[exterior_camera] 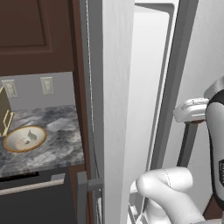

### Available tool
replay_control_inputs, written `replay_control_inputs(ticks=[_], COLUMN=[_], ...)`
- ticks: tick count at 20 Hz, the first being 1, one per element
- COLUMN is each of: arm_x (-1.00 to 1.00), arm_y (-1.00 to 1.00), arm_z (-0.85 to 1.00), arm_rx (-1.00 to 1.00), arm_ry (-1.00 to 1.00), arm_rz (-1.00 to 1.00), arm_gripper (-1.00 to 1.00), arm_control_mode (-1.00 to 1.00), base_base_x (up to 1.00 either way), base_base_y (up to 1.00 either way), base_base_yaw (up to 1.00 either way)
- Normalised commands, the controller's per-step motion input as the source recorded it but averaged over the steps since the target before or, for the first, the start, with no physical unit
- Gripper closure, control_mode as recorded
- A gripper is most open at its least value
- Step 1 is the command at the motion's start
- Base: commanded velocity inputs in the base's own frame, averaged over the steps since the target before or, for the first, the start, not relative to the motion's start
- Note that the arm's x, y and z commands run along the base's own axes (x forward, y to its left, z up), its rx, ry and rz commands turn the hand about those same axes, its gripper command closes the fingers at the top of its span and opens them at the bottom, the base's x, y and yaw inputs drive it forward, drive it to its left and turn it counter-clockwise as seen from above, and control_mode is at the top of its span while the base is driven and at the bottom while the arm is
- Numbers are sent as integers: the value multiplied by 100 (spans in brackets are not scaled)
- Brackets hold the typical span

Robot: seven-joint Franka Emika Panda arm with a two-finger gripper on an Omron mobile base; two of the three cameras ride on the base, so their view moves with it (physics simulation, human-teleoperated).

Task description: Take the garlic, peach, and pear from the freezer and place them in the bowl on the counter.

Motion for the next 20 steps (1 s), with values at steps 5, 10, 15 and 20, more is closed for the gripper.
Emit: replay_control_inputs(ticks=[5,10,15,20], arm_x=[0,0,0,0], arm_y=[1,0,0,0], arm_z=[0,-8,0,0], arm_rx=[-4,0,0,0], arm_ry=[1,0,0,0], arm_rz=[0,0,0,0], arm_gripper=[100,100,100,100], arm_control_mode=[-100,100,100,100], base_base_x=[0,-18,-100,-90], base_base_y=[0,-1,-7,62], base_base_yaw=[0,0,-2,0])
